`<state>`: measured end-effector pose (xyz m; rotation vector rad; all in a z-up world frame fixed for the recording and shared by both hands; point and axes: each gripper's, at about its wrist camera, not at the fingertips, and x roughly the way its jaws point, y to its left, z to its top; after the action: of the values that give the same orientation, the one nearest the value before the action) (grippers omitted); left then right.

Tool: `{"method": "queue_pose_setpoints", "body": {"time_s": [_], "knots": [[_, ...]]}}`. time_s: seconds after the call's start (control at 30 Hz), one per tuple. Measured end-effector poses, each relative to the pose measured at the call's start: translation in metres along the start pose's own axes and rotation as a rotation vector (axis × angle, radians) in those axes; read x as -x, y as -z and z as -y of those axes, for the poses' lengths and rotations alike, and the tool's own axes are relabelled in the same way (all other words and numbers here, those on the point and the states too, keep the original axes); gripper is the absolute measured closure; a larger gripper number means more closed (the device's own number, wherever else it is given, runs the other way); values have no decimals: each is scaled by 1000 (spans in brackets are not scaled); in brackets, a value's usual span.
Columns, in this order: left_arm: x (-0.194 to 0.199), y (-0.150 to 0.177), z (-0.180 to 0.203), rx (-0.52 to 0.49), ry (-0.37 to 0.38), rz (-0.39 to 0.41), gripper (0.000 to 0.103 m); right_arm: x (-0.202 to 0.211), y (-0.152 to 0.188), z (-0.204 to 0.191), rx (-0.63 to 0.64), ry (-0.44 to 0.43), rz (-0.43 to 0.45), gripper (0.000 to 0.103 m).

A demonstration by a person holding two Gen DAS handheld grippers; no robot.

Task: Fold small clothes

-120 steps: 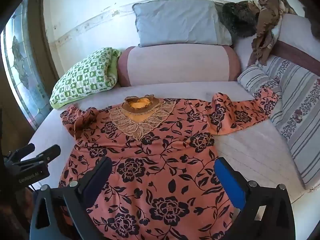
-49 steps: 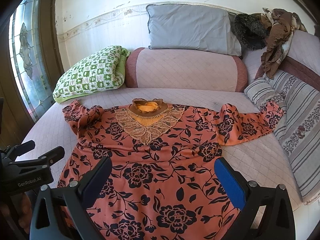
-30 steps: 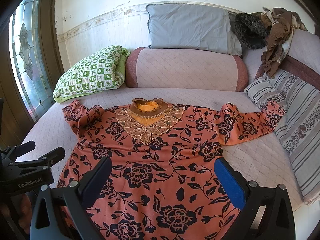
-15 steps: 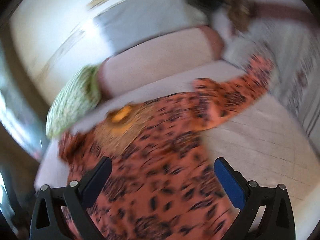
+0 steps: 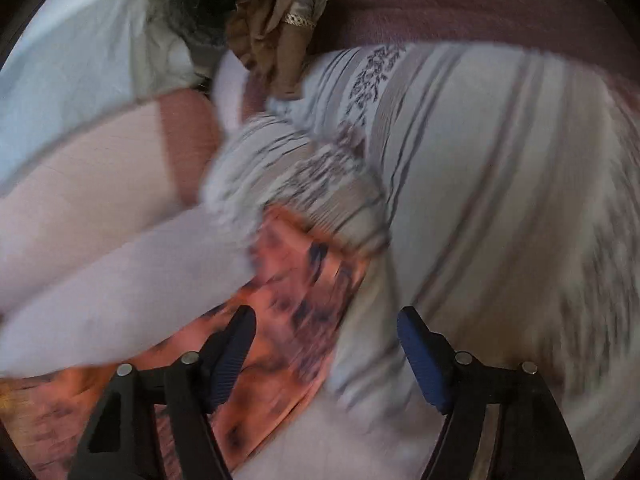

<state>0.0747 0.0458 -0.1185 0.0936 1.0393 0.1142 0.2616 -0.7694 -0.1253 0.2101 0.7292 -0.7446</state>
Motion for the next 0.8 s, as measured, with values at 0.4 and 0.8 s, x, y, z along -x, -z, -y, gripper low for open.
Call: {"method": "queue_pose_setpoints", "body": {"time_s": [0.4,0.8], "knots": [[4,1,-23,76,37,36,0,91,-36,-53,92,-311,85,93],[35,17,-92,192,55,116,0,343,93,-337,227,-1008,13,71]]}}
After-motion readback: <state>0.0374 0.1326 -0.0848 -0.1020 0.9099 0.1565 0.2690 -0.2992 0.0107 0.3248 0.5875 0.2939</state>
